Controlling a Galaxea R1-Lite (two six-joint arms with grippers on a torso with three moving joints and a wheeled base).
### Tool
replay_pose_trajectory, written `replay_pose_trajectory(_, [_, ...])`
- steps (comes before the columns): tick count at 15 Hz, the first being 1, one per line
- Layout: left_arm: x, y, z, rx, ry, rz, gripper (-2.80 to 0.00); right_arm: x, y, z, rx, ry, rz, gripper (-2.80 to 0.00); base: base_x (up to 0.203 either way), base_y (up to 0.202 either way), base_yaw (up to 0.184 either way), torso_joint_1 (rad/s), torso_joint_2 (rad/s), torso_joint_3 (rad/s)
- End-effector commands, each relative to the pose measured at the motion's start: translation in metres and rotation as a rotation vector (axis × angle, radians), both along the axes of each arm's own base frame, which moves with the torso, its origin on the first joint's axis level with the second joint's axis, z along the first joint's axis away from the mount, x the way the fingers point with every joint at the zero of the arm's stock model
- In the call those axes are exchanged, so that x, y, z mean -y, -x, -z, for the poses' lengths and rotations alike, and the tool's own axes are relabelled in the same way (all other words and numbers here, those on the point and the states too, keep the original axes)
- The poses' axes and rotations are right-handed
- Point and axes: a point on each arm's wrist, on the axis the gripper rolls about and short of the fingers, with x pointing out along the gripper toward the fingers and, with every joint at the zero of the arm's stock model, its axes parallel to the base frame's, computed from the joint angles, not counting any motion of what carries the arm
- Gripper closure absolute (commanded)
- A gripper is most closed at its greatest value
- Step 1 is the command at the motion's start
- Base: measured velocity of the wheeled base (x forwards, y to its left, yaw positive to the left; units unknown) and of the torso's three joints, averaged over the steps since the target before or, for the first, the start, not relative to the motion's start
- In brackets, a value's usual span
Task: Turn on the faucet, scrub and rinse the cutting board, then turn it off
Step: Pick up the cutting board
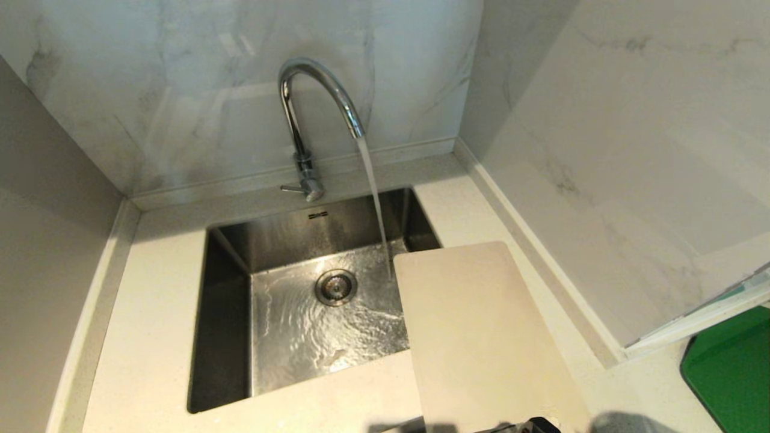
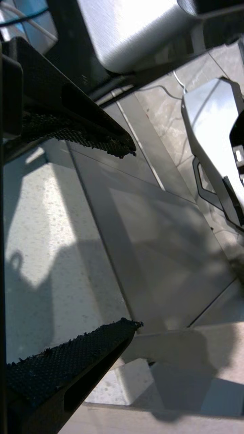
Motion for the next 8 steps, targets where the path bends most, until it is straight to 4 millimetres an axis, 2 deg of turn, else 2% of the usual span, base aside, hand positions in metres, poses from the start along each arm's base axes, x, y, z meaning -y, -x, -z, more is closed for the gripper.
replay_pose_trajectory(1, [0.0000,-0.0001,0.0000,-0.001,0.001,-0.001,0.00,-0.0013,-0.0003,0.0112,-0.017,0.044,-0.006,-2.80,0.000,0.000,0.000,0.000,0.00,0.000])
replay_pose_trajectory(8, [0.0000,-0.0001,-0.0003,0.002,0.001,-0.001,0.00,-0.0076,-0.0089,0.0137,0.050,0.062,-0.017,-2.80,0.000,0.000,0.000,0.000,0.00,0.000])
